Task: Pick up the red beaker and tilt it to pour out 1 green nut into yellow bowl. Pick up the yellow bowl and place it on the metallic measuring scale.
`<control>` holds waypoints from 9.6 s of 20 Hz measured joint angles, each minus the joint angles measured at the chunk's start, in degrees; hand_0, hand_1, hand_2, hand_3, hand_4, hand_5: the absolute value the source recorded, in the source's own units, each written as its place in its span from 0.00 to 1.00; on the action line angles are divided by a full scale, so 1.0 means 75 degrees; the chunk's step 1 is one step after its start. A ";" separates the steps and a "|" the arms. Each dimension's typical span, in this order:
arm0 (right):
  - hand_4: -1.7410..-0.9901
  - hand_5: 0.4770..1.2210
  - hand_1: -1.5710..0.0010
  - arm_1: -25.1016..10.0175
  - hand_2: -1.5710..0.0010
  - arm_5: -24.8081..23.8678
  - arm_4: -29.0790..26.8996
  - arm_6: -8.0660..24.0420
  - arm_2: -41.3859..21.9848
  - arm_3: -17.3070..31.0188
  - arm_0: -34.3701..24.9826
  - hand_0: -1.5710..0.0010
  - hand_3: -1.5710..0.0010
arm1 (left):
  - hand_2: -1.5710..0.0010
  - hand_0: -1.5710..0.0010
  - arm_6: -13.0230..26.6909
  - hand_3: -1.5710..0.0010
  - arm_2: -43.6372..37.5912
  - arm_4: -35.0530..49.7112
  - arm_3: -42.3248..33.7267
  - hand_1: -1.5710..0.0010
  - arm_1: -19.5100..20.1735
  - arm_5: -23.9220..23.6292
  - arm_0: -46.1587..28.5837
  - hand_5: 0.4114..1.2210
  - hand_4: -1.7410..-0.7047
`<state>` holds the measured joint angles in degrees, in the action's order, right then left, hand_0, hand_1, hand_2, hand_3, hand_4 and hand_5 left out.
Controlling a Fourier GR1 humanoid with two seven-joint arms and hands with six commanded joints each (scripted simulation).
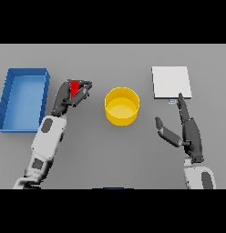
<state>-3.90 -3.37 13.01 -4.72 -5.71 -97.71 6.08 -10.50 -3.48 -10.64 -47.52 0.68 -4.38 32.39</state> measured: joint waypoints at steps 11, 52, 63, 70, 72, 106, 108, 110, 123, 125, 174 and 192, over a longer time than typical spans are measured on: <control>0.64 0.25 1.00 -0.0042 1.00 0.0001 0.0084 -0.0152 -0.0029 0.0029 0.0022 1.00 1.00 | 0.01 0.01 0.0375 0.01 0.0436 0.0219 -0.1411 0.01 0.0259 -0.0338 0.0059 0.87 0.02; 0.62 0.17 1.00 0.0276 1.00 -0.0136 -0.0027 -0.0049 -0.0006 0.0106 0.0122 1.00 1.00 | 0.00 0.00 0.1723 0.01 0.8638 -0.6657 0.0091 0.00 0.1980 0.2822 0.4666 1.00 0.00; 0.71 0.15 1.00 0.0173 1.00 -0.0277 0.0210 -0.0132 -0.0004 0.0095 0.0137 1.00 1.00 | 0.00 0.00 0.1151 0.00 1.0132 -0.7300 0.0782 0.00 0.1634 0.3027 0.5719 1.00 0.01; 0.72 0.15 1.00 0.0267 1.00 -0.0375 0.0380 -0.0114 -0.0107 0.0159 0.0095 1.00 1.00 | 0.00 0.00 0.0569 0.05 1.0209 -0.7067 0.0979 0.00 0.1982 0.2808 0.6736 1.00 0.01; 0.73 0.16 1.00 0.0257 1.00 -0.0416 0.0422 -0.0228 -0.0109 0.0140 0.0113 1.00 1.00 | 0.09 0.00 0.0695 0.19 0.9955 -0.6902 0.1338 0.00 0.2083 0.2556 0.7136 1.00 0.05; 0.70 0.25 1.00 -0.0055 1.00 0.0072 0.0193 -0.0453 -0.0164 0.0365 -0.0072 1.00 1.00 | 0.00 0.00 0.5596 0.04 0.4743 0.2109 -0.1884 0.00 0.6233 -0.3150 0.0639 1.00 0.00; 0.70 0.25 1.00 -0.0102 1.00 0.0104 0.0142 -0.0413 -0.0104 0.0473 -0.0190 1.00 1.00 | 0.00 0.00 0.5646 0.03 0.4885 0.2178 -0.2028 0.00 0.6178 -0.3339 0.0537 0.93 0.00; 0.72 0.25 1.00 -0.0124 1.00 0.0081 0.0220 -0.0416 -0.0139 0.0395 -0.0116 1.00 1.00 | 0.00 0.00 0.5909 0.02 0.5036 0.2246 -0.2083 0.00 0.6192 -0.3485 0.0458 0.78 0.00; 0.74 0.25 1.00 -0.0029 1.00 0.0093 0.0242 -0.0607 -0.0269 0.0229 0.0172 1.00 1.00 | 0.87 0.84 0.5893 0.88 0.5504 0.3357 -0.3012 0.87 0.7054 -0.1296 0.0144 0.34 0.89; 0.74 0.25 1.00 -0.0045 1.00 0.0044 0.0292 -0.0386 -0.0256 0.0157 0.0118 1.00 1.00 | 0.92 0.90 0.5876 0.92 0.5455 0.3395 -0.2986 0.92 0.7063 -0.1293 0.0179 0.33 0.91; 0.54 0.41 0.97 -0.1847 0.96 0.4039 0.4401 -0.0548 -0.4167 0.4480 -0.5902 0.99 0.94 | 1.00 1.00 0.5104 1.00 0.5276 0.3432 -0.2762 1.00 0.6859 -0.1507 0.0381 0.39 0.92; 0.02 0.99 0.03 -0.2389 0.05 0.4724 0.3984 -0.0518 -0.4244 0.3853 -0.5968 0.02 0.24 | 1.00 1.00 0.5184 1.00 0.5275 0.3457 -0.2888 1.00 0.6921 -0.1559 0.0298 0.39 0.91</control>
<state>-21.82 32.06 42.89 -8.61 -37.54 -68.81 -38.67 28.38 36.08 15.28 -69.18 52.58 -16.08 34.63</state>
